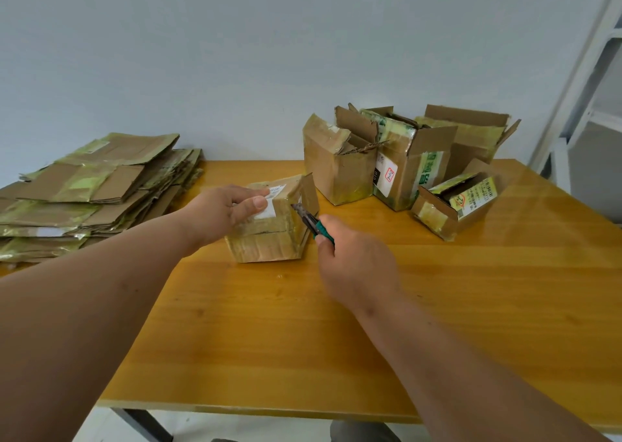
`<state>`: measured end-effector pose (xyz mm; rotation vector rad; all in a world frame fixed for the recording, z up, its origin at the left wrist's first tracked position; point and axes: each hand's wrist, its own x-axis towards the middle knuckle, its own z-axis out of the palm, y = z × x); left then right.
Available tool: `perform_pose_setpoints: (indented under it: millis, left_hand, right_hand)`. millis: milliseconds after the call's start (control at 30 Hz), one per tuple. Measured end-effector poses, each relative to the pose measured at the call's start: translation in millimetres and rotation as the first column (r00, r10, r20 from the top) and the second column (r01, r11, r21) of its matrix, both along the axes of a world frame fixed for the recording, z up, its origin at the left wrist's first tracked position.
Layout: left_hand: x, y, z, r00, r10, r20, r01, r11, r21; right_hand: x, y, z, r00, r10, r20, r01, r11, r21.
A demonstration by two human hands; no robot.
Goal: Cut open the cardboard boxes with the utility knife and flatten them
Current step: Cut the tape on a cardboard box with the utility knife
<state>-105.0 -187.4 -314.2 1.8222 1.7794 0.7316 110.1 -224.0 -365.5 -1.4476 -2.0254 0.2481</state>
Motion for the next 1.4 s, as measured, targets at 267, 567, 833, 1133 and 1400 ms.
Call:
perform_pose_setpoints:
  millis: [267, 567, 833, 1133, 1400]
  left_hand:
    - [-2, 3, -2, 1.0, -0.006, -0.008, 0.006, 1.0, 0.017]
    - [-6, 3, -4, 1.0, -0.006, 0.003, 0.006, 1.0, 0.003]
    - [-6, 3, -1, 1.0, -0.002, 0.009, 0.002, 1.0, -0.014]
    - [1, 3, 0, 0.998, -0.015, -0.063, 0.016, 1.0, 0.02]
    - [12, -1, 3, 0.986, -0.042, -0.161, 0.046, 0.999, 0.026]
  right_hand:
    - [-4, 2, 0, 1.0, 0.02, -0.014, -0.02, 1.0, 0.024]
    - [-6, -1, 0, 0.999, 0.047, -0.023, -0.047, 0.999, 0.006]
    - [-2, -7, 0, 0.997, 0.029, 0.074, -0.025, 0.998, -0.05]
    - [10, -15, 0, 0.983, 0.024, 0.185, -0.006, 0.995, -0.098]
    - [17, -19, -6, 0.943, 0.03, 0.332, 0.01, 0.993, -0.118]
